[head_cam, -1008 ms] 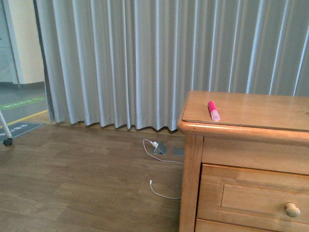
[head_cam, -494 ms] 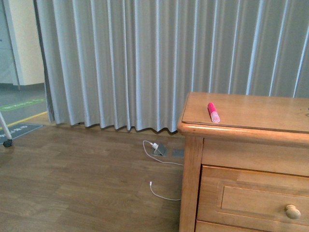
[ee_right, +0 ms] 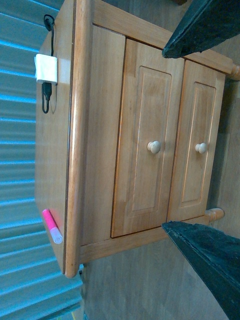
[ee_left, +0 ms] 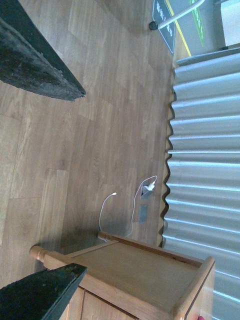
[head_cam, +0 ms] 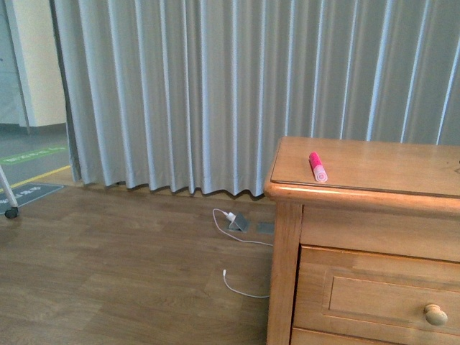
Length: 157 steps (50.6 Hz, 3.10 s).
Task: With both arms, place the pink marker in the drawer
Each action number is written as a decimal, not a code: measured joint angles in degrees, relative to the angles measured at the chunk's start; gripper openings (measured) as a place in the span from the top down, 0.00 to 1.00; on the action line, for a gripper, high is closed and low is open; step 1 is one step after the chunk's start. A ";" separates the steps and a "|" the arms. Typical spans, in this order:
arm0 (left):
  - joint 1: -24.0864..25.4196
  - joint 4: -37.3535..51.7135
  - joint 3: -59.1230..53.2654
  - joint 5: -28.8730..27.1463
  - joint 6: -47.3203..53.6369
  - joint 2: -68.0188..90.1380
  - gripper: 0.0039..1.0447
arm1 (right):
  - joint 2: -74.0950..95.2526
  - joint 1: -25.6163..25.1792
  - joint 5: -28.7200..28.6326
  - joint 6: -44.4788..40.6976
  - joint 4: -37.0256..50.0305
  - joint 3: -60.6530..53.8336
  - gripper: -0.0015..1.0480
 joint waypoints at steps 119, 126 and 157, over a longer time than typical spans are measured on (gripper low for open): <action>0.00 0.00 0.00 0.02 0.00 0.00 0.06 | 117.00 4.94 9.51 7.19 35.71 49.79 0.08; 0.00 0.00 0.00 0.02 0.00 0.00 0.06 | 118.62 4.31 9.68 6.56 35.65 50.69 0.08; 0.00 0.00 0.00 0.02 0.00 0.00 0.06 | 120.78 2.80 9.86 6.58 38.29 51.45 0.31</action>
